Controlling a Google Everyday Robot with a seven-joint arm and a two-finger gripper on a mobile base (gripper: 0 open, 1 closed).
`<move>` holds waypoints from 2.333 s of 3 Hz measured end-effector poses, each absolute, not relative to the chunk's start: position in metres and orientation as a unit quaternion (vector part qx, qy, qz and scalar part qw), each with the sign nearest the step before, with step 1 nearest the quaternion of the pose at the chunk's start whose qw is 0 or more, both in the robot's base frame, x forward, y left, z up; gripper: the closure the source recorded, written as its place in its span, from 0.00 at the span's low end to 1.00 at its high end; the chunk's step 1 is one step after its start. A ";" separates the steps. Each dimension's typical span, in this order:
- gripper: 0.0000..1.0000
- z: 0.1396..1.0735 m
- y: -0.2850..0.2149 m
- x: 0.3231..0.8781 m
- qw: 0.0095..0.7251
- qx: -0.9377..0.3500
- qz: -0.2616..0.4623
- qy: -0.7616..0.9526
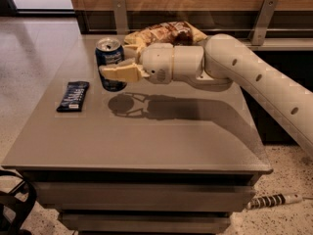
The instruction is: Move pepsi can near rxbar blueberry
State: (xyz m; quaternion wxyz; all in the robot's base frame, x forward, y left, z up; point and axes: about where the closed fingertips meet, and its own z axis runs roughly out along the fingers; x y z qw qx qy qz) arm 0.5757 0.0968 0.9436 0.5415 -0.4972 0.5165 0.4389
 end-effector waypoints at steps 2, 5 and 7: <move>1.00 0.913 0.125 0.579 0.539 -0.491 0.427 0.535; 0.82 0.884 0.139 0.581 0.535 -0.483 0.432 0.542; 0.28 0.886 0.144 0.579 0.533 -0.485 0.434 0.539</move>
Offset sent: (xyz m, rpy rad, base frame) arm 0.0059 0.0353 -0.0407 -0.0321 0.0165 -0.0549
